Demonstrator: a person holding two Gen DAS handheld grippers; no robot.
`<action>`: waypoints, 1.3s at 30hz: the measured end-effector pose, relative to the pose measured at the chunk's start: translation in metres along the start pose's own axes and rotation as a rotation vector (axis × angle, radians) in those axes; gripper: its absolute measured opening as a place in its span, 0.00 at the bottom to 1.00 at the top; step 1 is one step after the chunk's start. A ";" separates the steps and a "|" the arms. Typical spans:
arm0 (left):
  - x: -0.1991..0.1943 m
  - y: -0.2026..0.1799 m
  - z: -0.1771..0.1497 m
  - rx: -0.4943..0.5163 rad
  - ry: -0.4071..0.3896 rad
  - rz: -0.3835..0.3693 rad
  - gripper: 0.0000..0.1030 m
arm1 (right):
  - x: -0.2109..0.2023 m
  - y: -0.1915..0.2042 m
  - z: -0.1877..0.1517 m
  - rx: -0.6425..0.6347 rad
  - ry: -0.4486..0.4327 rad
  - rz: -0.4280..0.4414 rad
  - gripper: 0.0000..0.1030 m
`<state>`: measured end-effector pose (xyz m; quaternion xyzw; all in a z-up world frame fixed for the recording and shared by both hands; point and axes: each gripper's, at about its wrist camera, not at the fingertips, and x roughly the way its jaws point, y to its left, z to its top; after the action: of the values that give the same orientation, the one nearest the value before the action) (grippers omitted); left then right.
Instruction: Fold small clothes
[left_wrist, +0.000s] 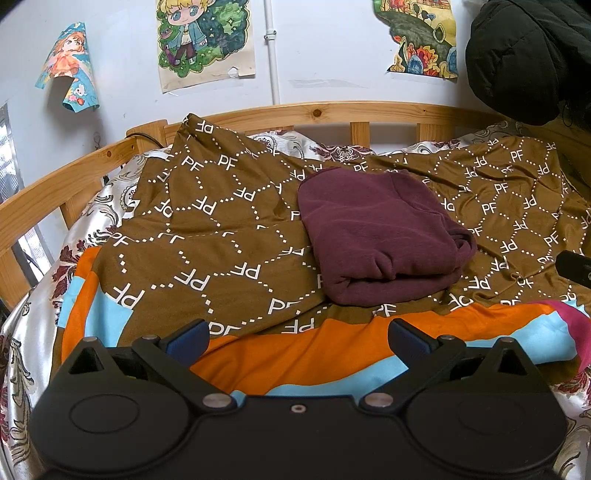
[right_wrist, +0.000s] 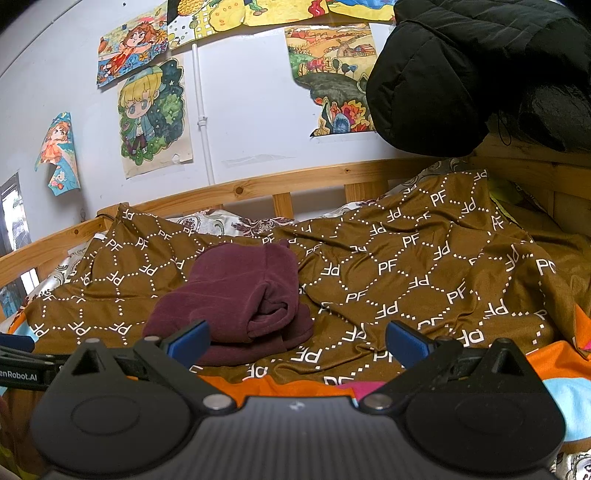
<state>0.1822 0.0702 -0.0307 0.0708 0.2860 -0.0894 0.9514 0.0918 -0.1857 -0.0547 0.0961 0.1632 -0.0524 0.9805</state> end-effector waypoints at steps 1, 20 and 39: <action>0.000 0.000 0.000 0.000 0.000 0.000 0.99 | 0.000 0.000 0.000 0.001 -0.001 -0.001 1.00; 0.000 0.001 0.000 -0.001 0.000 0.001 0.99 | 0.000 0.000 -0.001 0.005 0.001 -0.003 1.00; -0.002 0.002 -0.002 -0.005 0.003 -0.001 0.99 | 0.000 0.000 -0.002 0.006 0.002 -0.003 1.00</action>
<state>0.1804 0.0728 -0.0311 0.0683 0.2876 -0.0891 0.9512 0.0915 -0.1857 -0.0568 0.0987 0.1642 -0.0544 0.9800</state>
